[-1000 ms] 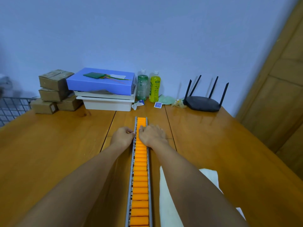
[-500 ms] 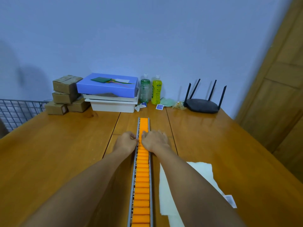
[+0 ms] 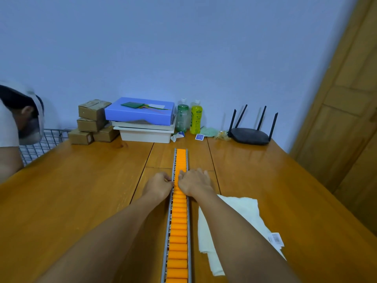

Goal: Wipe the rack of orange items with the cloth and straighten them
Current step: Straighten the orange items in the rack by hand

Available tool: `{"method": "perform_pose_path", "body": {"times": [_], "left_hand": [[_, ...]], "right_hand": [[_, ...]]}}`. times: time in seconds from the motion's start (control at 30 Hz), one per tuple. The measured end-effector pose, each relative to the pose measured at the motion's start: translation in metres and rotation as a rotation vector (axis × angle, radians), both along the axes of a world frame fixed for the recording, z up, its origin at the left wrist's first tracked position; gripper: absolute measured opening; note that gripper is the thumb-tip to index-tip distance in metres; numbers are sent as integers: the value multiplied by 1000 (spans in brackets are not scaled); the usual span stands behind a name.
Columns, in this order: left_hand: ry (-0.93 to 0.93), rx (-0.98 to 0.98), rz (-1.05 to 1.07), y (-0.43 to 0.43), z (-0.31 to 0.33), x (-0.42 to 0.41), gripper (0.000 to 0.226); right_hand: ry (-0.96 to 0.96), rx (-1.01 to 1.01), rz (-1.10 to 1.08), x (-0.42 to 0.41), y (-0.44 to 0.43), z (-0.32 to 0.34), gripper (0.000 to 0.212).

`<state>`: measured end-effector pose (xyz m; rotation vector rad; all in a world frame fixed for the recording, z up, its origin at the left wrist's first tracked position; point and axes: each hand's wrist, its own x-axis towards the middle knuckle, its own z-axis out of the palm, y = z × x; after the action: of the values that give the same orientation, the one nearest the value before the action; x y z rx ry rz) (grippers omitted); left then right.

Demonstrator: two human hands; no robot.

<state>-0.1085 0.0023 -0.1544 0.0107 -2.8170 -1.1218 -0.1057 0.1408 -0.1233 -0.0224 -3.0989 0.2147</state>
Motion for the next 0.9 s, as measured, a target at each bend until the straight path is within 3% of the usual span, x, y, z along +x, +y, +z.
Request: {"method": "perform_pose_path", "body": {"times": [0.9], "left_hand": [[-16,-17,-40,-7,2,75,14]], "right_hand": [[4,205,69,84,-7,12,39]]}}
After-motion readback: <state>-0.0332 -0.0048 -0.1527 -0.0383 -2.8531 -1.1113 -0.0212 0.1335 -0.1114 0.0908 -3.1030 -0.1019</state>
